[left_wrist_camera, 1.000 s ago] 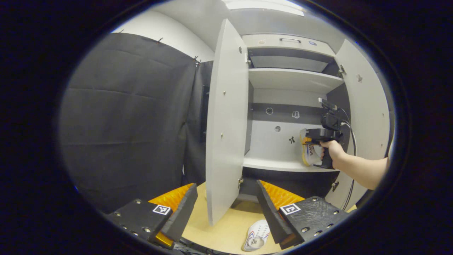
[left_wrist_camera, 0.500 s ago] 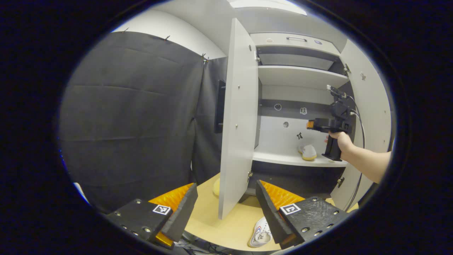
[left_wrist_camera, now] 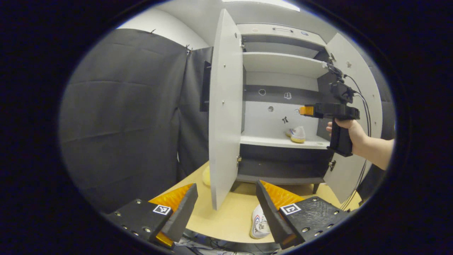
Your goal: Grab one shoe with the right hand and put it into the shoe cabinet, grab the other shoe with the left hand and put it into the shoe cabinet; then close the right door with the right hand and the left door with the left hand.
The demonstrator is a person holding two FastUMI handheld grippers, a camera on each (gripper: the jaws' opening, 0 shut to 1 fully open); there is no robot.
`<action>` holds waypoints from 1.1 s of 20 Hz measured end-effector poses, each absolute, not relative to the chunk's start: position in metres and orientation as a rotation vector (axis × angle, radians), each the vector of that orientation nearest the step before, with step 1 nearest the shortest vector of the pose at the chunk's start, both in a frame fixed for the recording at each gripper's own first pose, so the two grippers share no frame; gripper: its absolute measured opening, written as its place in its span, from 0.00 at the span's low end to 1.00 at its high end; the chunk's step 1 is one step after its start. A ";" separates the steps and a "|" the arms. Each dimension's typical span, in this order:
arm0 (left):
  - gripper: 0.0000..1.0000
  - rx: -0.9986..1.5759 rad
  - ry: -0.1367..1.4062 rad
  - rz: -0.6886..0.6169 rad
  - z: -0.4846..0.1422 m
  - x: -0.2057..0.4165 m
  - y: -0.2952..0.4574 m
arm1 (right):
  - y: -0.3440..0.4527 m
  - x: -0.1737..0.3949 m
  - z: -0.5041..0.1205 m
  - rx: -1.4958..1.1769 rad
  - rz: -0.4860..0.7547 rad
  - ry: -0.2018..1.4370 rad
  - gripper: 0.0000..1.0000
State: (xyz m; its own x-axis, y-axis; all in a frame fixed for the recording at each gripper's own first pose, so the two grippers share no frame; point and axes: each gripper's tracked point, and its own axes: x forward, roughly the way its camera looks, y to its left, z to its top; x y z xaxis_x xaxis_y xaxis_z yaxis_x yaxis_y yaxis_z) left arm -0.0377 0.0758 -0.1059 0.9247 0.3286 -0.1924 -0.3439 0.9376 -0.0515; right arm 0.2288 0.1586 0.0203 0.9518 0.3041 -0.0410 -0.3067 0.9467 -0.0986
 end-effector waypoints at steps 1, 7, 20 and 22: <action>0.94 -0.094 0.195 0.319 -0.113 -0.035 0.073 | 0.153 0.219 0.014 -0.113 0.302 0.038 0.98; 0.94 -0.115 0.337 0.107 -0.178 -0.017 0.044 | 0.116 0.162 -0.036 -0.117 0.229 0.153 0.98; 0.95 -0.107 0.643 -0.196 -0.324 0.046 -0.008 | 0.039 0.016 -0.138 -0.114 0.020 0.388 0.98; 0.97 -0.143 0.686 -0.194 -0.345 0.061 -0.008 | 0.035 0.000 -0.147 -0.114 -0.002 0.420 0.99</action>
State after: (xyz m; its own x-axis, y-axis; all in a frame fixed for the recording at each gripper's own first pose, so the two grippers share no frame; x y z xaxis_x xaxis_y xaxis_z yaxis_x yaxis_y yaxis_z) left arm 0.0612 -0.0079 -0.3452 0.7572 -0.2242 -0.6135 0.1304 0.9722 -0.1943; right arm -0.0005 0.0347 -0.1467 0.9131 -0.0258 -0.4070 -0.0214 0.9936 -0.1111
